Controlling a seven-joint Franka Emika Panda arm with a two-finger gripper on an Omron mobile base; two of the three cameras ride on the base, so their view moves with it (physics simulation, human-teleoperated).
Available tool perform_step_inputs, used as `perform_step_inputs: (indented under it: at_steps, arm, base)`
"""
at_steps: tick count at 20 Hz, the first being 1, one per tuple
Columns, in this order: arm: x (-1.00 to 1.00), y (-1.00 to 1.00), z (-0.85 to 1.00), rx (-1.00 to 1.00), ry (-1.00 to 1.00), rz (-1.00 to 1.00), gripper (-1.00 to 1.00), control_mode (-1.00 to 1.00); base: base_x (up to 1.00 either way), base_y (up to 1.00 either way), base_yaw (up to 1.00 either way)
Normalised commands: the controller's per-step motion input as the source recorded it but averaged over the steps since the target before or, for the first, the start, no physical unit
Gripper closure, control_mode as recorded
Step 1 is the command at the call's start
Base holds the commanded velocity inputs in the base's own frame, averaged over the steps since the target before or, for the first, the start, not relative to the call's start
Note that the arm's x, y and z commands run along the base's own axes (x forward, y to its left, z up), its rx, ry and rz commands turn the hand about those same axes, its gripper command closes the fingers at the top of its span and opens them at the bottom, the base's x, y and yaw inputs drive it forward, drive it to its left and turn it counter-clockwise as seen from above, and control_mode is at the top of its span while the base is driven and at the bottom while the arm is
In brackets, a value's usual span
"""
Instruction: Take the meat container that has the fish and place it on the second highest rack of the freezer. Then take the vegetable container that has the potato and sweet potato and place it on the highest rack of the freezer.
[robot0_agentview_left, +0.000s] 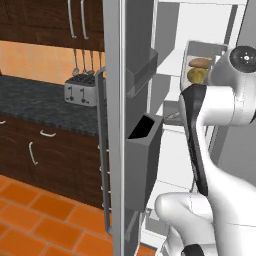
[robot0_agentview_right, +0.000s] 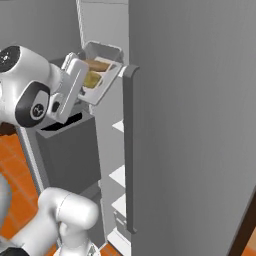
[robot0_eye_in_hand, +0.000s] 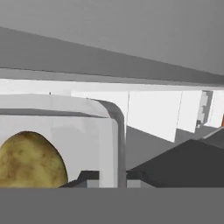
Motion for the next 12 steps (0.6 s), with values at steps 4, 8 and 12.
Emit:
perform_step_inputs:
  at_steps: [4,8,12]
  arm:
    - [0.95,-0.16,0.0,0.0,0.0,0.0,1.0,-1.0]
    - [0.79,-0.33,0.01,0.03,0.0,-0.03,1.0,-1.0]
    - [0.72,-0.26,0.0,0.02,0.06,0.0,1.0,-1.0]
  base:
    - [0.0,0.0,0.0]
    - [0.0,0.0,0.0]
    - [0.0,0.0,0.0]
